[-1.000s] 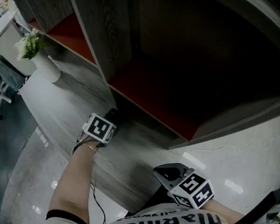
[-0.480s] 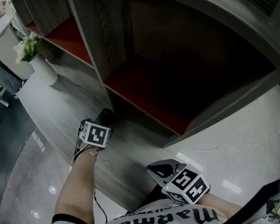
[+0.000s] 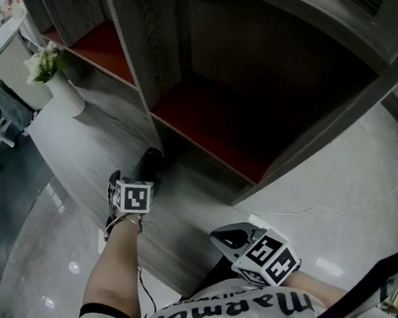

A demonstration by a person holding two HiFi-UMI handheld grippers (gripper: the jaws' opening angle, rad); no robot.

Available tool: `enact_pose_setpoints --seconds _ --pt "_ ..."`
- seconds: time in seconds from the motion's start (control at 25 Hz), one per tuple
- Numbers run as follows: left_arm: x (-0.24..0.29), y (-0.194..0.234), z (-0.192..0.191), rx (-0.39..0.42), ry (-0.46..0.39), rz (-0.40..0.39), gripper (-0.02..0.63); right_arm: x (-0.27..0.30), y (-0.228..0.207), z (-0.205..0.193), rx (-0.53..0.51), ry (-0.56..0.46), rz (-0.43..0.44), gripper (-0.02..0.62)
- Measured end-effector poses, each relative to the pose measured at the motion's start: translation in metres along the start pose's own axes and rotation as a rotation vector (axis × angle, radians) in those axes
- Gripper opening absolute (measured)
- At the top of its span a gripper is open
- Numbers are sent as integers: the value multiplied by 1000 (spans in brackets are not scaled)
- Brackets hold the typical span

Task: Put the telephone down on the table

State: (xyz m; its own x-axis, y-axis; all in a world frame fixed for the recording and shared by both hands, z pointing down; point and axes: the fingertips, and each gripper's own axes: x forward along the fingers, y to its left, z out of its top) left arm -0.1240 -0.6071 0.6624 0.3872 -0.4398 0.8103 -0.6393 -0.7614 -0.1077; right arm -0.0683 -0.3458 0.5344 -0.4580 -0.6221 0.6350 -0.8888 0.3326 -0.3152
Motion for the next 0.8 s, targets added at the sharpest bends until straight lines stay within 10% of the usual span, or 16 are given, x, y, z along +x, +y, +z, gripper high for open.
enact_pose_setpoints --seconds 0.28,0.8 --pt "-22 18 -17 -57 -40 81 531 2 10 2 -18 -8 11 12" --pt "-102 -4 2 -395 -311 -134 529 1 43 16 -41 -49 72 12"
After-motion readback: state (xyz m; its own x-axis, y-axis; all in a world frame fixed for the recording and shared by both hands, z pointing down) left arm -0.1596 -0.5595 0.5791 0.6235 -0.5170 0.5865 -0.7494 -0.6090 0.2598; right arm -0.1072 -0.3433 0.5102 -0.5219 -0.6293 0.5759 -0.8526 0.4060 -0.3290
